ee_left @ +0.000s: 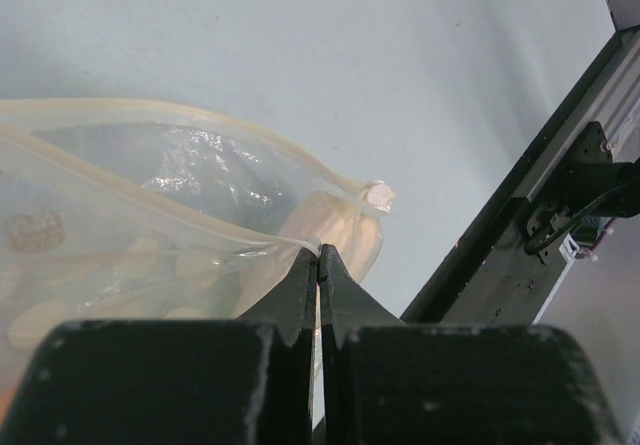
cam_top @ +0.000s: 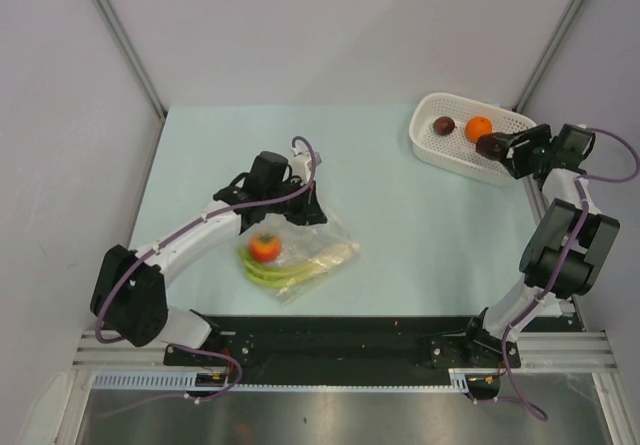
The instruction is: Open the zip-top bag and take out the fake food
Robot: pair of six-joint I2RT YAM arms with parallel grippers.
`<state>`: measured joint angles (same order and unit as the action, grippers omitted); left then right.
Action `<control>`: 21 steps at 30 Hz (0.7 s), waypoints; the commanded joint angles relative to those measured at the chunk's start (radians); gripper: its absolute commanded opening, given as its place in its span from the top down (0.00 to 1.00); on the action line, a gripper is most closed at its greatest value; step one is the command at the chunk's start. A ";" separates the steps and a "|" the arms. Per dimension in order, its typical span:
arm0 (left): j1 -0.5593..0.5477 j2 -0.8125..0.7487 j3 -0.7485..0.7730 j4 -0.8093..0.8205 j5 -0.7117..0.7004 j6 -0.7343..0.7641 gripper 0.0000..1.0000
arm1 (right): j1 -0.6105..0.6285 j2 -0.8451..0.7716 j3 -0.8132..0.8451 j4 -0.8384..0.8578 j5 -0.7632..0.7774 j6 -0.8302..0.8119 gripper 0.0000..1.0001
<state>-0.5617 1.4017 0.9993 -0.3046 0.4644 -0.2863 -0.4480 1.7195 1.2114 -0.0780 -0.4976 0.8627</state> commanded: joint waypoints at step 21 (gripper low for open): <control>0.111 0.322 0.344 -0.030 0.108 0.065 1.00 | 0.075 0.574 0.824 -0.361 0.491 -0.157 0.91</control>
<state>-0.4694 1.7023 1.2789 -0.3470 0.5362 -0.2348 -0.3840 2.2551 1.9671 -0.3370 -0.1146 0.7712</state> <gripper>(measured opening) 0.003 0.635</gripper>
